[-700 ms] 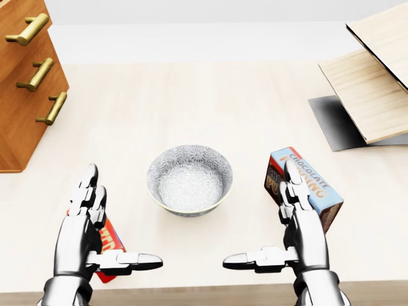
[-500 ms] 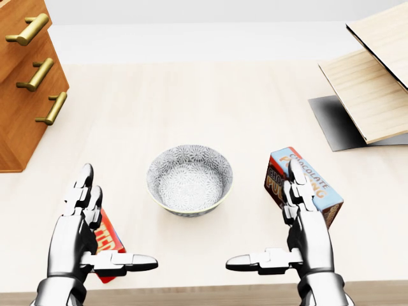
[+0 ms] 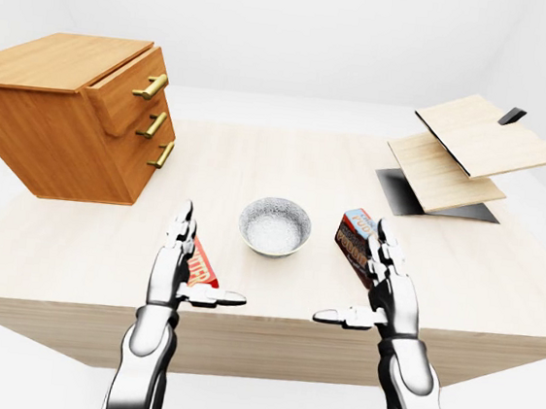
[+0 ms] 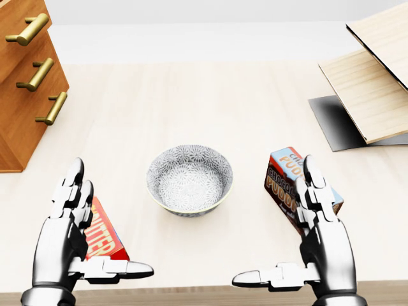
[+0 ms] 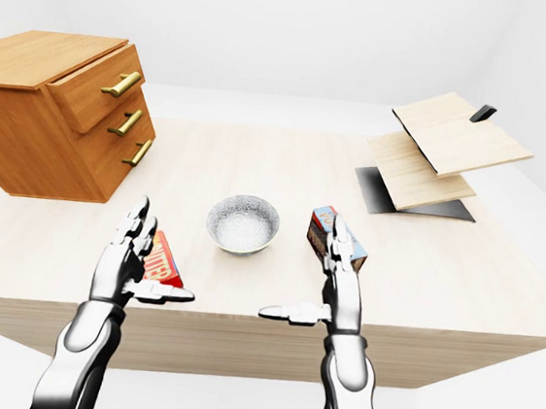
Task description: Close the top drawer of the cabinet and put the bowl on top of it.
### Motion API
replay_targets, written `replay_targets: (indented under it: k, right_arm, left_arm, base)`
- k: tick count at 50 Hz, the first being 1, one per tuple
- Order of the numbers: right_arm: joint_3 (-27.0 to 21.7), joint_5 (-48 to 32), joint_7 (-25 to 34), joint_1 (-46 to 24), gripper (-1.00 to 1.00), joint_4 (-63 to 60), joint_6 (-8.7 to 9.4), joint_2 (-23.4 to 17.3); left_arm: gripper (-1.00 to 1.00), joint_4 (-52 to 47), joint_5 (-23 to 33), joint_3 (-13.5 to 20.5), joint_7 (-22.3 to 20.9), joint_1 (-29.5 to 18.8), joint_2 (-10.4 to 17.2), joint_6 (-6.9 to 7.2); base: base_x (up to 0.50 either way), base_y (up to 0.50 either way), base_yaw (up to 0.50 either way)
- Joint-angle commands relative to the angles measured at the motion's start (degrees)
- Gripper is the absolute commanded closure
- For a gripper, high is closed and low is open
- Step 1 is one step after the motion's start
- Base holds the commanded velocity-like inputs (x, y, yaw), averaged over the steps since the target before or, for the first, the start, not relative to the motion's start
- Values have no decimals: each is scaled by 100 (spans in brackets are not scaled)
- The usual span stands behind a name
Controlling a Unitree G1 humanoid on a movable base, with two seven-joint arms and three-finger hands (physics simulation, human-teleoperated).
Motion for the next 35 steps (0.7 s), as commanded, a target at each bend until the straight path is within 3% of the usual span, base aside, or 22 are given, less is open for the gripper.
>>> replay_targets:
  k: [1,25,32,33,35]
  right_arm:
    - [63,51,55,564,-100,-869,-32,20]
    - [-63,250,202,1105,-100,-1794,20,65]
    - [-237,419,393,1399,-100,-2272,-25,155]
    - [-338,648,487,1607,-100,-2544,-192,198]
    - [-391,668,528,1603,-100,-2565,-185,244]
  left_arm:
    - [-100,-769,83,-10,-77,317,-23,0]
    - [-100,-1902,73,32,-299,864,-96,0]
    - [-100,-2458,96,-17,-406,1209,-119,0]
    - [-100,-2891,333,-313,-359,1706,-154,0]
    - [-100,-2918,357,-354,-306,1754,-122,0]
  base:
    - [0,0,0]
    - [0,0,0]
    - [0,0,0]
    - [0,0,0]
    - [0,0,0]
